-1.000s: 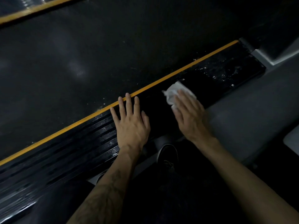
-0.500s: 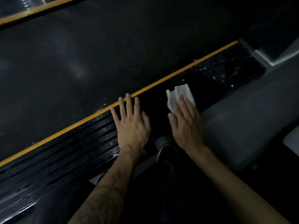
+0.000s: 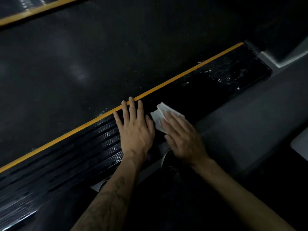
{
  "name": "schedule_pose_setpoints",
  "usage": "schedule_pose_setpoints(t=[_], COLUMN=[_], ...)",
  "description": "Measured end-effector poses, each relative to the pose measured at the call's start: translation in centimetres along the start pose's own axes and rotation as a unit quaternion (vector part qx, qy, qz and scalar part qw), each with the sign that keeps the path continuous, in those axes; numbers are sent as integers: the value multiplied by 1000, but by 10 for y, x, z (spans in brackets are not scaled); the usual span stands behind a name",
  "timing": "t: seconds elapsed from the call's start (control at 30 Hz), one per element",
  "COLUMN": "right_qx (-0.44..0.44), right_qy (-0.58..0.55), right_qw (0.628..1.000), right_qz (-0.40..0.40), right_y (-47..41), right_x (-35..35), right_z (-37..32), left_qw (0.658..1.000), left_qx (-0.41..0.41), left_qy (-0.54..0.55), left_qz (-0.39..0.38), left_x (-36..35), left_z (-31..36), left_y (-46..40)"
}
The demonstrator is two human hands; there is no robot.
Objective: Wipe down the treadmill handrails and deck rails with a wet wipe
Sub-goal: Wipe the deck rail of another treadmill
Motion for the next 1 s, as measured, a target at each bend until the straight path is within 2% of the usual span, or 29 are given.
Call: schedule_pose_setpoints(t=[0.07, 0.13, 0.2, 0.23, 0.3, 0.37, 0.4, 0.53, 0.6, 0.73, 0.8, 0.9, 0.93, 1.0], right_qx=[-41, -139, -196, -183, -102, -35, -38, -186, -177, -46, -80, -193, -204, -164], right_qy=[25, 29, 14, 1, -23, -13, -2, 1, -15, 3, 24, 13, 6, -9], right_qw=[999, 990, 980, 982, 994, 999, 999, 982, 984, 999, 996, 981, 978, 986], right_qz=[12, 26, 37, 37, 9, -2, 5, 36, 34, -4, 9, 32, 41, 40], right_y=[-4, -7, -6, -4, 4, 5, 4, -3, 0, 7, 3, -3, -4, -1], right_x=[10, 17, 13, 7, -3, 0, 5, 17, 9, 6, 16, 23, 20, 9], right_z=[29, 52, 41, 28, 2, 7, 19, 49, 30, 30, 58, 78, 71, 49], left_qw=[1000, 1000, 1000, 1000, 1000, 1000, 1000, 999, 998, 998, 998, 999, 1000, 1000], left_qx=[-2, -2, -6, -6, -6, -5, -7, -37, -60, -66, -52, -28, -21, -6], left_qy=[-3, 0, 0, -1, 0, 3, 2, -12, -13, -18, -17, -21, -22, -17], left_qz=[1, 3, 2, 0, -3, -1, 0, -2, -5, -8, -11, -11, -10, -9], left_x=[0, 0, 0, 0, -1, -1, -1, -1, -2, -2, -2, -1, -1, -1], left_z=[0, 0, 1, 1, 1, 1, 1, 7, 10, 13, 16, 25, 27, 30], left_y=[0, 0, 0, -1, 0, 0, 0, -2, -2, -2, -4, -8, -9, -10])
Point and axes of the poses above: each hand's wrist, its own y-axis away from the middle knuckle, its own x-axis out of the back of the hand, z = x × y, the point moved 7 cm from there along -y, towards the middle knuckle, and after that the axes turned 5 degrees about z, right-handed, at the moved point
